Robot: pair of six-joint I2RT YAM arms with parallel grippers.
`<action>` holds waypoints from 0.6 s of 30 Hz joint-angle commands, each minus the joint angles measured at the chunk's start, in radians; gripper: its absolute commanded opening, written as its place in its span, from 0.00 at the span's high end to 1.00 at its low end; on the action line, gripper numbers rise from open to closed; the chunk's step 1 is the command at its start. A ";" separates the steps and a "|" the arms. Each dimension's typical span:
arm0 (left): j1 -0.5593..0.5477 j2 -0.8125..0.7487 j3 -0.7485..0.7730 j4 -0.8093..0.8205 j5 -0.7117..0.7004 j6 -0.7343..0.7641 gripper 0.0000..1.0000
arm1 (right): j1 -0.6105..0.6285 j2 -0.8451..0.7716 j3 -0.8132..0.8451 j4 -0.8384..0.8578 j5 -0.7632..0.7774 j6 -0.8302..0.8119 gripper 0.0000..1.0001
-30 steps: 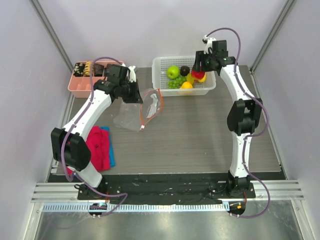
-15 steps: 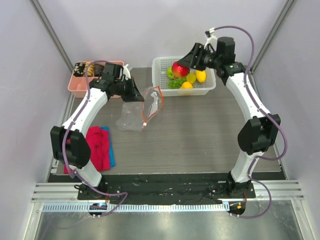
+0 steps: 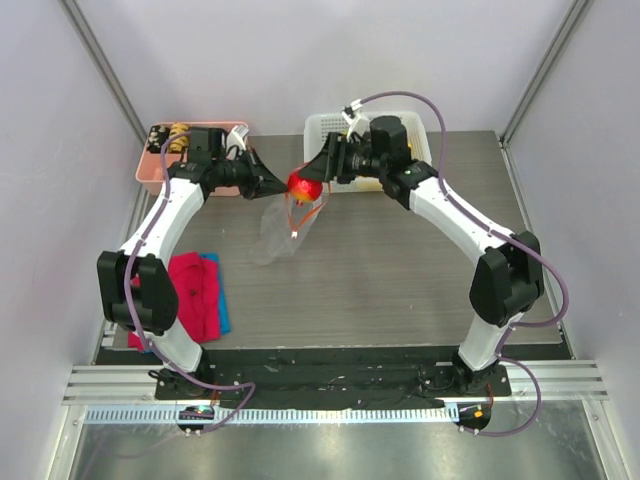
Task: Place the food in the zip-top bag and seal the zipper
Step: Place the fake fruit in the zipper food storage bag.
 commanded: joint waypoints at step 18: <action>0.044 -0.030 -0.060 0.144 0.135 -0.104 1.00 | 0.014 -0.075 0.026 -0.036 0.113 -0.162 0.01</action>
